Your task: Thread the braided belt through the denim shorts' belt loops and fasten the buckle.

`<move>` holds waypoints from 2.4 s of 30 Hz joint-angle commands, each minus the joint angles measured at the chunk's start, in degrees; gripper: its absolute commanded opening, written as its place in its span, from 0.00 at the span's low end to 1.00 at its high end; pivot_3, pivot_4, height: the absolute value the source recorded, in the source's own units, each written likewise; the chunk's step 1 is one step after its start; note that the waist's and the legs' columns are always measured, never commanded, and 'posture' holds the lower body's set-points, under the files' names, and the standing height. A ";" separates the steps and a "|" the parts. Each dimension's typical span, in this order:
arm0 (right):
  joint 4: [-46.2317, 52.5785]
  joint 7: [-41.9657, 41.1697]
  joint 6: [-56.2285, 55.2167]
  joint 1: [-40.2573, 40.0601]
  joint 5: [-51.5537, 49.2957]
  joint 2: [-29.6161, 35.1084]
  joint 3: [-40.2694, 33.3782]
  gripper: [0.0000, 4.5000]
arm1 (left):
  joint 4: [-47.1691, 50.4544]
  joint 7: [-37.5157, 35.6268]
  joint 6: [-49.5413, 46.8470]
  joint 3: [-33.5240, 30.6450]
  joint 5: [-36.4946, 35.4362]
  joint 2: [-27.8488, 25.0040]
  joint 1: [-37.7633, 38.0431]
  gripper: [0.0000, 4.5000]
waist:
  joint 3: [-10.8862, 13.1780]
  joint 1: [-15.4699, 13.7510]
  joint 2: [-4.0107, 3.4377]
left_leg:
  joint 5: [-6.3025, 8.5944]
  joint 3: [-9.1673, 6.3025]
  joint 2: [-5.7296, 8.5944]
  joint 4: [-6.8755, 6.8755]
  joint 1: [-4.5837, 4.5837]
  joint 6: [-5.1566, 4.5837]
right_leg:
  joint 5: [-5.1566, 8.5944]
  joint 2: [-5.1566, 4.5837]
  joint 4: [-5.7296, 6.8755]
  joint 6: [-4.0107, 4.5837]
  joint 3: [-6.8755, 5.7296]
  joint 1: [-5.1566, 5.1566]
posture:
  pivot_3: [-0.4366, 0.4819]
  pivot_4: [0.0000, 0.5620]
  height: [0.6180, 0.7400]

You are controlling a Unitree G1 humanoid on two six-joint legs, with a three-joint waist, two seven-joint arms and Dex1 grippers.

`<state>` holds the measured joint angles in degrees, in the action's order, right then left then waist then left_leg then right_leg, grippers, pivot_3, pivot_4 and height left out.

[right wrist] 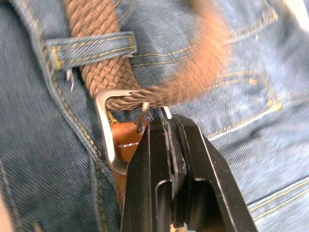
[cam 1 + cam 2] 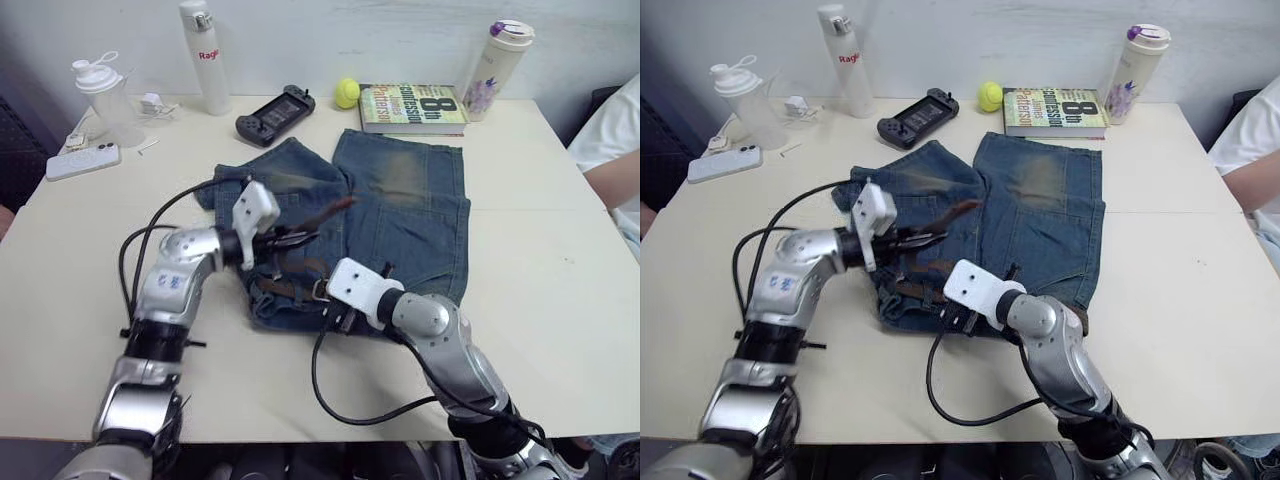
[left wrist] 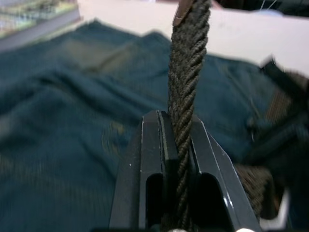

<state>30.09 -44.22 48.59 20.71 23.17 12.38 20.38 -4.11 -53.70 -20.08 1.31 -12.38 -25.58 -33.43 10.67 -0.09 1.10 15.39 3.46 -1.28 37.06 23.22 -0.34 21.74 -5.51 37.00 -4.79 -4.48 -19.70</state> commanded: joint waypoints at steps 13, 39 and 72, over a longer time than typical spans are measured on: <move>20.45 -2.23 11.87 -4.35 -18.75 8.29 -7.90 0.64 | 6.58 3.20 10.72 0.48 3.90 -6.65 6.81 0.00 | 0.02 0.19 -0.04 | 0.02 0.10 -0.05 -0.17 0.00 -0.02 | 0.00 0.04 -0.02 0.00 0.08 -0.13 | 0.48 0.27 1.00; 3.74 12.79 -28.71 3.34 -1.00 18.13 4.28 0.83 | 4.22 1.56 18.52 4.97 8.83 -9.07 6.14 0.00 | 0.03 0.29 -0.04 | 0.03 0.20 -0.06 -0.08 -0.01 -0.05 | 0.00 0.04 0.02 0.00 0.10 -0.17 | 0.48 0.27 1.00; 1.51 9.08 -30.02 2.97 2.39 12.97 4.65 0.00 | 12.63 4.55 5.80 -0.27 -0.39 -8.01 8.37 0.78 | 0.03 0.24 -0.04 | 0.02 0.18 -0.08 -0.02 -0.02 -0.03 | 0.00 0.05 0.07 0.00 0.11 -0.13 | 0.48 0.27 1.00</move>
<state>30.61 -34.87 19.90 23.08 24.93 25.89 24.78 7.92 -49.83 -15.69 0.95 -13.39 -33.43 -24.28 10.69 0.15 1.06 15.41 3.64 -1.36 37.04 23.20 -0.37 21.74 -5.45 37.07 -4.79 -4.36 -19.83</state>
